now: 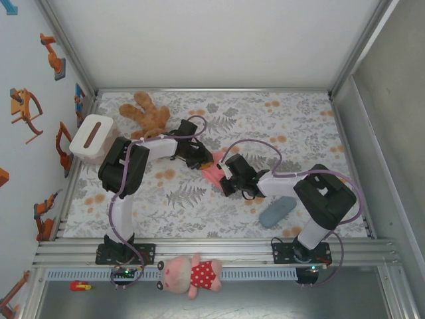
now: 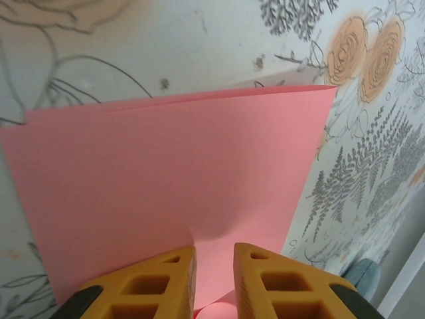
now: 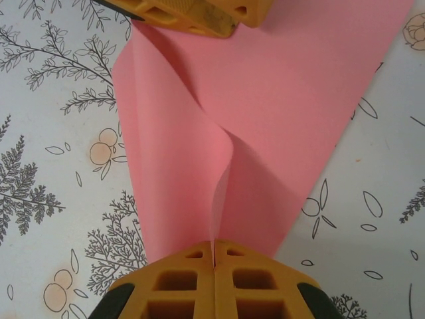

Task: Fold a paper plane with a square sheet of paper (pick it up from the middle)
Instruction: Third fold the triangle at the center of the table.

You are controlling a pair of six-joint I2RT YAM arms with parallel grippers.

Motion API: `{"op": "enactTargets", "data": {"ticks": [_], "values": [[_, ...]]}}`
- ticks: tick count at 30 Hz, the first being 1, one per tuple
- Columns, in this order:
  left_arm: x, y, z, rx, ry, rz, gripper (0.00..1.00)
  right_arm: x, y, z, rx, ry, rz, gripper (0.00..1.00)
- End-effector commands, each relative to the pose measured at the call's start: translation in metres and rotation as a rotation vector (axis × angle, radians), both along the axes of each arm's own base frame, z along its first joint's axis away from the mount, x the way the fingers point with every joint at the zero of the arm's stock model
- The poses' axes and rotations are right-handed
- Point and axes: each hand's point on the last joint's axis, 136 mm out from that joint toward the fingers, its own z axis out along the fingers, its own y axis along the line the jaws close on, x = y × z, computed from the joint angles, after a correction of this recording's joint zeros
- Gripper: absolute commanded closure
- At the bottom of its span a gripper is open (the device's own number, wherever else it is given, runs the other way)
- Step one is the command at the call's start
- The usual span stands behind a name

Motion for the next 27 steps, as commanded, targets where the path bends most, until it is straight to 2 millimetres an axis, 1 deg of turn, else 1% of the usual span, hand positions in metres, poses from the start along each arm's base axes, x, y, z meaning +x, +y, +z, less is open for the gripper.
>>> {"op": "enactTargets", "data": {"ticks": [1, 8, 12, 14, 16, 19, 21, 23, 27], "values": [[0.006, 0.007, -0.006, 0.044, -0.005, -0.002, 0.8, 0.006, 0.003, 0.004, 0.01, 0.003, -0.017, 1.0], [0.004, 0.008, -0.014, 0.052, 0.014, -0.007, 0.84, 0.008, 0.004, 0.007, 0.014, -0.005, -0.022, 1.0], [0.001, 0.008, -0.011, 0.051, 0.014, -0.014, 0.85, 0.01, 0.003, 0.011, 0.019, -0.015, -0.032, 1.0], [0.001, 0.006, -0.001, 0.032, 0.002, -0.019, 0.84, 0.011, 0.002, 0.014, 0.023, -0.022, -0.038, 1.0], [0.002, 0.004, 0.013, 0.01, -0.026, -0.023, 0.82, 0.012, 0.001, 0.018, 0.026, -0.028, -0.04, 1.0], [0.007, 0.003, 0.034, -0.017, -0.08, -0.019, 0.77, 0.01, 0.001, 0.024, 0.035, -0.033, -0.035, 1.0], [0.011, 0.005, 0.042, -0.019, -0.103, -0.009, 0.74, 0.01, 0.001, 0.027, 0.04, -0.037, -0.029, 1.0], [0.013, 0.008, 0.041, -0.012, -0.108, 0.0, 0.74, 0.01, 0.001, 0.031, 0.048, -0.041, -0.025, 1.0], [0.015, 0.011, 0.029, 0.005, -0.084, 0.009, 0.73, 0.009, 0.002, 0.032, 0.047, -0.043, -0.013, 1.0]]}}
